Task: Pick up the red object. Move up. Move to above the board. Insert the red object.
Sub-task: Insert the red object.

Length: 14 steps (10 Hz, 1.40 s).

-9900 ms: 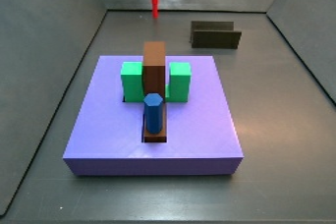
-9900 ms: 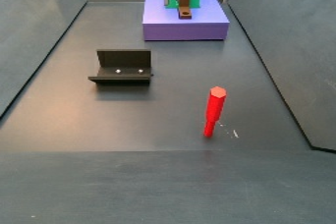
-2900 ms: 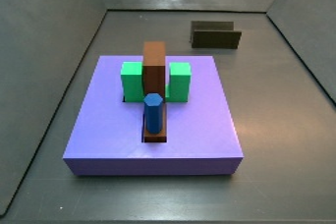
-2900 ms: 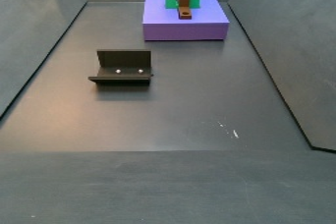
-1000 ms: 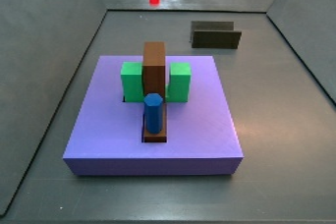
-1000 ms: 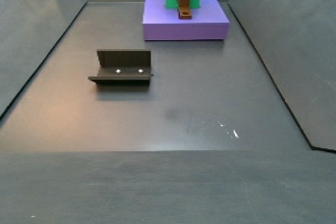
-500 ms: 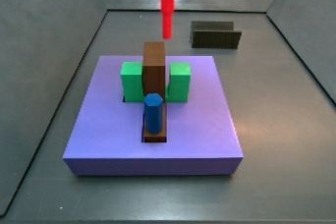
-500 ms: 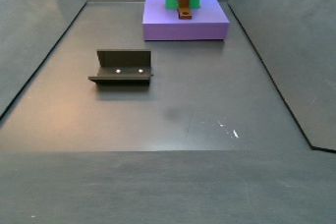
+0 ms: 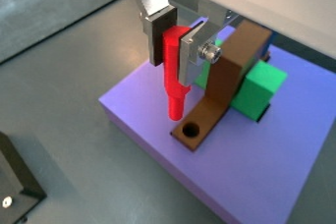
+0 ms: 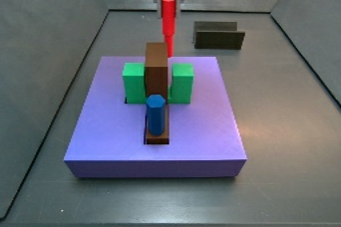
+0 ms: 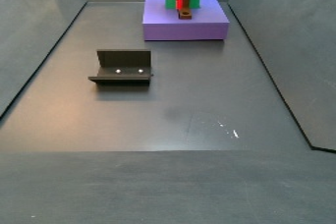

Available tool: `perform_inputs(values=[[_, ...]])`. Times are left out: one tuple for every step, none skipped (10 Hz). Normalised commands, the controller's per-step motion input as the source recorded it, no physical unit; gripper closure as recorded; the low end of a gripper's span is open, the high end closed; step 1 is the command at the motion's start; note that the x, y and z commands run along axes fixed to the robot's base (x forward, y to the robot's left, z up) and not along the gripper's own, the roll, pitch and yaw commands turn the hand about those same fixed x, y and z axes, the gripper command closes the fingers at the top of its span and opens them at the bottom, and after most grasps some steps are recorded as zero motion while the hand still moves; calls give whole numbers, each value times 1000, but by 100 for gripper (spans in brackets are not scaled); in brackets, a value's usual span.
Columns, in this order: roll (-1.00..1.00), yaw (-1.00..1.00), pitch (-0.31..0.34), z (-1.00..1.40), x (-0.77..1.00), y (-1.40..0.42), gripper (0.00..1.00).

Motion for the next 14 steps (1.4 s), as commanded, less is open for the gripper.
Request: perform_inputs(values=[[97, -11, 26, -137, -80, 43, 100], [0, 0, 0, -34, -11, 0, 100], [-49, 0, 0, 0, 0, -40, 100], [-14, 0, 0, 0, -6, -60, 100], [-14, -26, 0, -83, -71, -3, 100], [-1, -60, 0, -129, -126, 0, 100], [0, -69, 0, -154, -131, 0, 100], [0, -66, 0, -109, -137, 0, 100], [-33, -3, 0, 0, -14, -54, 100], [-64, 0, 0, 3, 46, -129, 100], [-71, -37, 0, -3, 180, -66, 100], [-14, -54, 0, -129, 163, 0, 100], [0, -29, -3, -211, 137, 0, 100], [0, -3, -9, -254, 111, 0, 100]])
